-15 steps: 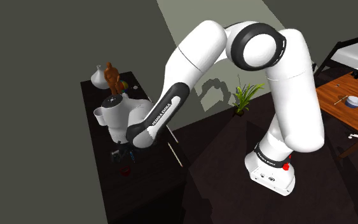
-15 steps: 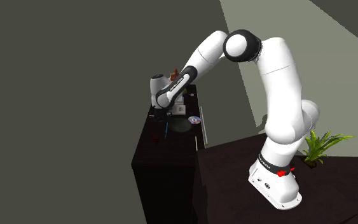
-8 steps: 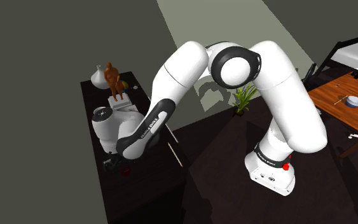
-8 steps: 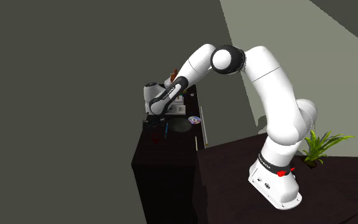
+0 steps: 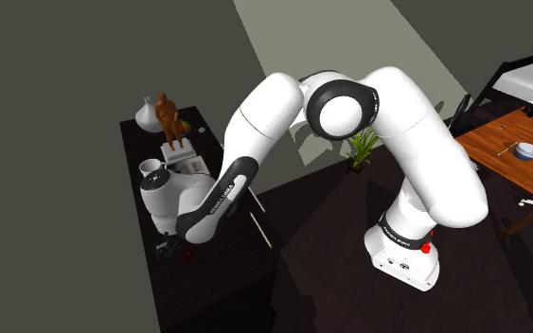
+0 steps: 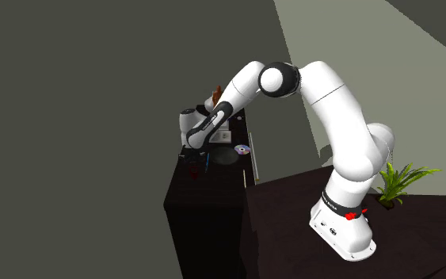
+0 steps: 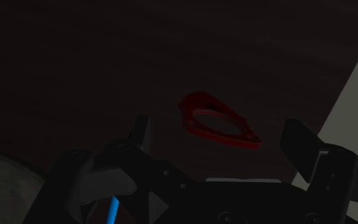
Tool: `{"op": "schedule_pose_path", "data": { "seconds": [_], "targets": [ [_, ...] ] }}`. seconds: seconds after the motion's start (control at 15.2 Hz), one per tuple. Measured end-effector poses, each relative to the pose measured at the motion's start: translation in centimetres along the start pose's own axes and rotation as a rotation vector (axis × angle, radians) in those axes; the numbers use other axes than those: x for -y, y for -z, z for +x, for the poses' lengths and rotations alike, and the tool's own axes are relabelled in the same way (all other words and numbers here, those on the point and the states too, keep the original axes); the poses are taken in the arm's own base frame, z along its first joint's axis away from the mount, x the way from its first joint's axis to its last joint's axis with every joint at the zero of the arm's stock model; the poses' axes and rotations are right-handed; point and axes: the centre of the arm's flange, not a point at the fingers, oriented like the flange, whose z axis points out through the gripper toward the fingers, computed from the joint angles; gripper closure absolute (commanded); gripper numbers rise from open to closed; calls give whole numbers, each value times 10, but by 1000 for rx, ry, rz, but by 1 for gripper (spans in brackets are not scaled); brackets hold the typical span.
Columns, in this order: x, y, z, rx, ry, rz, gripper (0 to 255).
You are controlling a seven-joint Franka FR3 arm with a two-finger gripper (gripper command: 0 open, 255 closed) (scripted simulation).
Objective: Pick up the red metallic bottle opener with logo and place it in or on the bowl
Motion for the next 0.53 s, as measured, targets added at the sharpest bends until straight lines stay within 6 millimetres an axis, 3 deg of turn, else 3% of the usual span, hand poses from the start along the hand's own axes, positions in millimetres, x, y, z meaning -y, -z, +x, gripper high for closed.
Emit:
{"op": "schedule_pose_path", "data": {
  "seconds": [0.2, 0.26, 0.53],
  "targets": [
    [0, -1, 0, 0, 0, 0, 0],
    [0, -1, 0, 0, 0, 0, 255],
    [0, -1, 0, 0, 0, 0, 255]
  ]
}}
